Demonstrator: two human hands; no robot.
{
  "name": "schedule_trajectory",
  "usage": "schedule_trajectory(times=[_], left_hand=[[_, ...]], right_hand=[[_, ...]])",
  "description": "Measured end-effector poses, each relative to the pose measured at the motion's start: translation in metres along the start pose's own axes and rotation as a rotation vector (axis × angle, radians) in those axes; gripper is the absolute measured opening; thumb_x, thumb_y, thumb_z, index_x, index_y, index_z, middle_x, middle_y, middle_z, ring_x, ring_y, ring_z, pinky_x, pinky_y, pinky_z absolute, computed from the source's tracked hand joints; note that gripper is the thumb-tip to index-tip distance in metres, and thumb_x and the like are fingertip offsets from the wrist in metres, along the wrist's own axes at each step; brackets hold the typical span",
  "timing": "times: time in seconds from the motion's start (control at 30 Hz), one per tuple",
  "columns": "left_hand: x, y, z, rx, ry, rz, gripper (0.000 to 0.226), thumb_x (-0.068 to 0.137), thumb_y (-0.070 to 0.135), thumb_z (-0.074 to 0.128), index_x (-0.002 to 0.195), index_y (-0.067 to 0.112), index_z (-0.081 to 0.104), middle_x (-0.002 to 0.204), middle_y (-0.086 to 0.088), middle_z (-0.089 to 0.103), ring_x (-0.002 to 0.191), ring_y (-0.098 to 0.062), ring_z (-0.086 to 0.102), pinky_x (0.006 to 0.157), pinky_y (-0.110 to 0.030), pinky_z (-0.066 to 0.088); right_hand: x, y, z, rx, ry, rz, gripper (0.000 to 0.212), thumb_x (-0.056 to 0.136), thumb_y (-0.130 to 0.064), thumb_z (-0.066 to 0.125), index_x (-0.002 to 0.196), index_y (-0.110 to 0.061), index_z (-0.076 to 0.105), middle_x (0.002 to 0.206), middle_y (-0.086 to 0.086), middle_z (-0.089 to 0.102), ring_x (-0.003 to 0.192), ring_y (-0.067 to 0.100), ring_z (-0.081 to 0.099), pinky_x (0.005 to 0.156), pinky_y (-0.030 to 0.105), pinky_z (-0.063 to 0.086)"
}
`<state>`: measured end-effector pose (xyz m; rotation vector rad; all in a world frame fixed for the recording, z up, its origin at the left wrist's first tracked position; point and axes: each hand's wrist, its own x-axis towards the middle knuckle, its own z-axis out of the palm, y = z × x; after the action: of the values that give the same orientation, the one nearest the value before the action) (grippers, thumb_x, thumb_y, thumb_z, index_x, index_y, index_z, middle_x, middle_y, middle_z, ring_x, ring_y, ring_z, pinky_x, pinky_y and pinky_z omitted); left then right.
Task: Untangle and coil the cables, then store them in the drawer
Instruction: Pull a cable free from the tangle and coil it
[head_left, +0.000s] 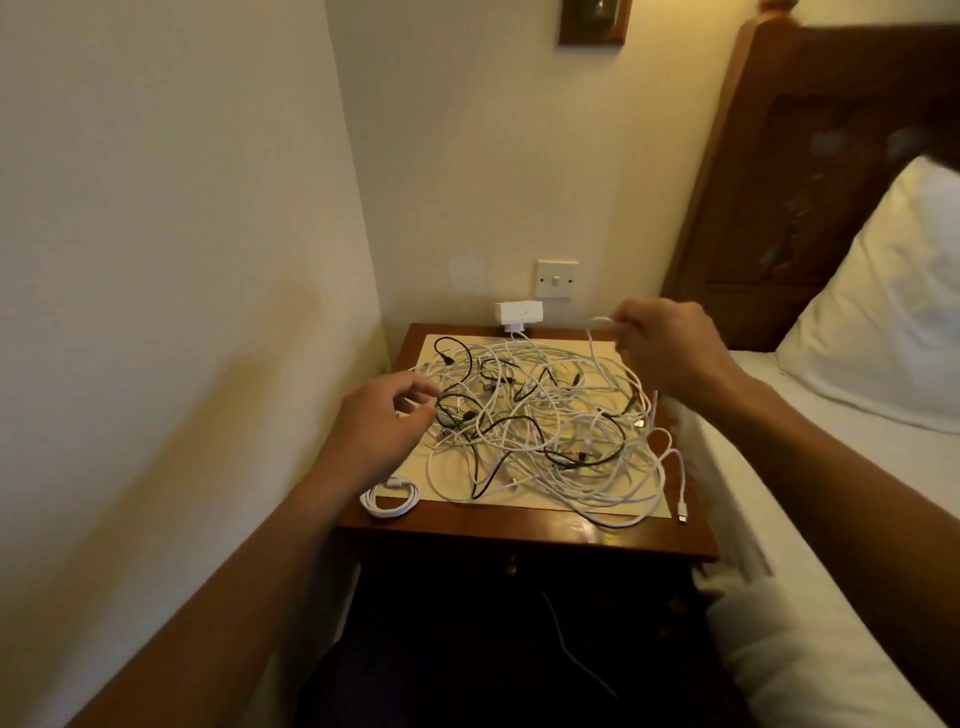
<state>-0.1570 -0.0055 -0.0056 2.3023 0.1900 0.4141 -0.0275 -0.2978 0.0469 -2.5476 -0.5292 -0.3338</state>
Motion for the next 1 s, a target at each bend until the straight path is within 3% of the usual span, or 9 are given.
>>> schedule_trajectory(times=[0.13, 0.27, 0.43, 0.57, 0.67, 0.77, 0.83, 0.9, 1.0], left_hand=[[0.011, 0.049, -0.005, -0.049, -0.023, 0.11, 0.013, 0.094, 0.021, 0.068, 0.104, 0.029, 0.073, 0.096, 0.011, 0.069, 0.089, -0.006, 0.064, 0.066, -0.015, 0.045], [0.029, 0.101, -0.014, -0.078, 0.011, 0.211, 0.017, 0.092, 0.019, 0.07, 0.108, 0.025, 0.072, 0.095, 0.005, 0.07, 0.083, -0.009, 0.066, 0.062, -0.008, 0.047], [0.059, 0.177, -0.03, -0.128, 0.092, 0.367, 0.048, 0.091, 0.039, 0.073, 0.133, 0.024, 0.055, 0.116, 0.001, 0.062, 0.094, -0.014, 0.062, 0.073, -0.026, 0.051], [0.066, 0.232, -0.035, -0.091, -0.087, 0.39, 0.057, 0.092, 0.049, 0.069, 0.14, 0.025, 0.048, 0.127, 0.002, 0.055, 0.109, -0.017, 0.057, 0.078, -0.025, 0.047], [0.061, 0.244, -0.037, -0.234, -0.305, 0.378, 0.026, 0.106, 0.033, 0.052, 0.115, 0.013, 0.067, 0.104, -0.005, 0.073, 0.094, -0.022, 0.07, 0.076, -0.028, 0.052], [0.056, 0.231, -0.056, -0.421, -0.204, 0.34, 0.027, 0.108, 0.021, 0.047, 0.101, 0.007, 0.068, 0.067, -0.007, 0.066, 0.054, -0.017, 0.058, 0.052, -0.026, 0.047], [0.056, 0.221, -0.075, -0.456, -0.064, 0.314, 0.024, 0.106, 0.022, 0.052, 0.094, 0.012, 0.071, 0.055, 0.002, 0.053, 0.046, -0.011, 0.04, 0.045, -0.024, 0.032], [0.049, 0.219, -0.094, -0.409, -0.067, 0.311, 0.02, 0.105, 0.022, 0.055, 0.093, 0.014, 0.07, 0.055, 0.005, 0.047, 0.047, -0.012, 0.034, 0.044, -0.023, 0.027], [0.02, 0.238, -0.106, -0.222, -0.248, 0.332, 0.019, 0.106, 0.024, 0.05, 0.097, 0.013, 0.062, 0.056, 0.005, 0.045, 0.048, -0.011, 0.036, 0.045, -0.024, 0.031]], right_hand=[[0.032, -0.012, -0.059, 0.099, 0.189, -0.113, 0.017, 0.104, -0.023, 0.059, 0.102, -0.016, 0.074, 0.082, -0.003, 0.07, 0.076, 0.015, 0.07, 0.068, 0.032, 0.058], [0.042, -0.042, -0.119, 0.132, 0.295, -0.253, 0.021, 0.105, -0.024, 0.058, 0.115, -0.012, 0.072, 0.092, -0.002, 0.072, 0.079, 0.0, 0.068, 0.071, 0.011, 0.054], [0.034, -0.086, -0.195, 0.178, 0.424, -0.458, 0.025, 0.104, -0.031, 0.058, 0.113, -0.012, 0.072, 0.092, -0.002, 0.074, 0.085, 0.003, 0.071, 0.082, 0.025, 0.059], [0.01, -0.116, -0.235, 0.337, 0.453, -0.546, 0.022, 0.104, -0.028, 0.06, 0.113, -0.012, 0.072, 0.093, 0.001, 0.075, 0.088, 0.013, 0.072, 0.083, 0.029, 0.061], [-0.007, -0.117, -0.249, 0.411, 0.458, -0.548, 0.019, 0.104, -0.024, 0.06, 0.113, -0.012, 0.072, 0.093, 0.001, 0.075, 0.089, 0.015, 0.073, 0.083, 0.031, 0.062], [-0.02, -0.097, -0.26, 0.391, 0.469, -0.467, 0.022, 0.104, -0.025, 0.059, 0.116, -0.01, 0.07, 0.09, -0.001, 0.072, 0.079, 0.008, 0.071, 0.074, 0.024, 0.061], [-0.028, -0.074, -0.261, 0.293, 0.365, -0.376, 0.018, 0.104, -0.024, 0.058, 0.116, -0.015, 0.068, 0.09, -0.002, 0.071, 0.077, 0.012, 0.071, 0.068, 0.025, 0.06], [-0.035, -0.052, -0.255, 0.198, 0.048, -0.244, 0.018, 0.1, -0.021, 0.062, 0.116, -0.029, 0.063, 0.099, -0.002, 0.073, 0.09, 0.015, 0.073, 0.069, 0.026, 0.059], [-0.047, -0.039, -0.236, 0.192, -0.453, -0.127, 0.063, 0.084, -0.025, 0.082, 0.138, -0.037, 0.05, 0.13, -0.007, 0.068, 0.118, 0.01, 0.065, 0.092, 0.029, 0.056]])
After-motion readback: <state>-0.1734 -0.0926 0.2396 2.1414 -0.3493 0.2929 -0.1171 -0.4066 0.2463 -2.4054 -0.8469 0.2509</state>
